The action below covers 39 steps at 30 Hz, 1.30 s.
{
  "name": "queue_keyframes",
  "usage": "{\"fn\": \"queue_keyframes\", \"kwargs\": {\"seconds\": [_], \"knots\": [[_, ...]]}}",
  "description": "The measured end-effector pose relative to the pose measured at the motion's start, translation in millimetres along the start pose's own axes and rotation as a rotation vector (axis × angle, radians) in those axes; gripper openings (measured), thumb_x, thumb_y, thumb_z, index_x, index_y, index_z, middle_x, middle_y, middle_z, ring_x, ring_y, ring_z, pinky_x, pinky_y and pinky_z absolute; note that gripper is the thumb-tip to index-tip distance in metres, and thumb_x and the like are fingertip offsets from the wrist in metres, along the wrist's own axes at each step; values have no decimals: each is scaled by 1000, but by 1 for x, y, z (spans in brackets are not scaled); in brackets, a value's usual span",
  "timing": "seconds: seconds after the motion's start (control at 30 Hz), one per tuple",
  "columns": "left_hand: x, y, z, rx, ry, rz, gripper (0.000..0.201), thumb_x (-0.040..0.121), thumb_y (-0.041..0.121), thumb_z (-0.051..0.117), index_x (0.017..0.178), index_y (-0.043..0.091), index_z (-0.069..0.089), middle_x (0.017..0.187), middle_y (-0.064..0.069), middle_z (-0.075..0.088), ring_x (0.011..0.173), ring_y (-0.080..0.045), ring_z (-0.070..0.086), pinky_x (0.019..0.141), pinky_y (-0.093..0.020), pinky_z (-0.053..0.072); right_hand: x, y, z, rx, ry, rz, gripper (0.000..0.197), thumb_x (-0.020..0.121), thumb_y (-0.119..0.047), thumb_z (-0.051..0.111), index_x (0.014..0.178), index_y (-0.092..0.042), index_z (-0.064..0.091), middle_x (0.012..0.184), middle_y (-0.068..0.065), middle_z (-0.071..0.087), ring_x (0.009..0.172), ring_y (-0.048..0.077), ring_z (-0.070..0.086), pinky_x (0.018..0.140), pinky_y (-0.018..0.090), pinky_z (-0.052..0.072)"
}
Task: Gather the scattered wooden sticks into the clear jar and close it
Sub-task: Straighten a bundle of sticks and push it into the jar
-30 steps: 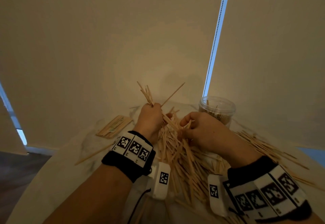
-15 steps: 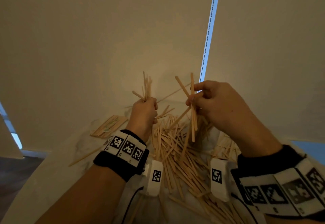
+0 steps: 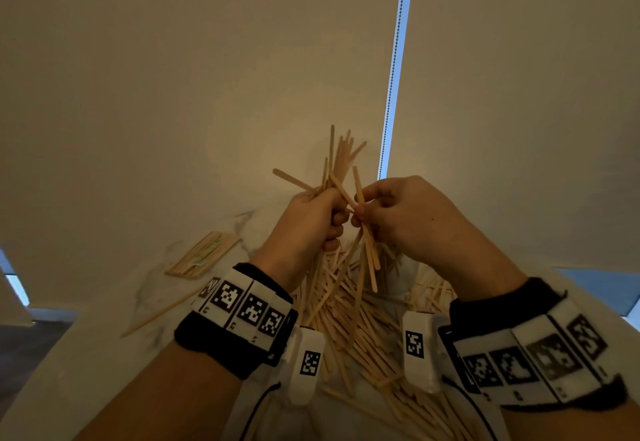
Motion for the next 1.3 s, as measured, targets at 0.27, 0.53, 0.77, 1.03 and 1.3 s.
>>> {"fn": "queue_keyframes", "kwargs": {"seconds": [0.27,0.53,0.77,1.03,1.3], "knots": [[0,3,-2,-69,12,36,17,93,9,43,78,14,49,62,-1,38,51,-13,29,48,-28,22,-1,5,3,-30,-60,60,12,95,-14,64,91,-6,72,82,8,76,65,14,71,53,18,53],[-3,2,5,133,46,101,48,93,67,46,105,21,57,87,4,60,63,-8,54,57,-27,44,-3,-5,-8,179,72,-6,13,96,-17,65,91,-8,73,79,6,76,69,13,74,58,18,57],[-1,-5,-4,213,118,120,35,95,59,50,100,30,69,87,1,73,89,-22,71,76,-43,59,-6,-10,15,71,11,-99,15,95,-18,65,84,-19,75,71,-1,75,64,9,73,62,20,59],[5,-9,-18,144,221,74,38,99,54,46,106,22,64,101,-9,71,83,-22,68,65,-36,56,-6,-8,23,-90,95,-152,24,80,-19,80,99,-24,67,83,-9,63,74,8,65,74,33,60],[0,-8,-6,105,87,39,38,105,44,42,116,16,65,85,-4,76,83,-23,72,87,-49,57,-9,-18,-7,73,296,-284,17,82,-18,79,88,-22,63,79,-5,65,65,11,71,64,30,59]]}}
Point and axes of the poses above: each hand's wrist, its own x-axis towards the middle knuckle, its own z-axis out of the palm, y = z × x, the point moved 7 cm from there along x, towards the middle knuckle
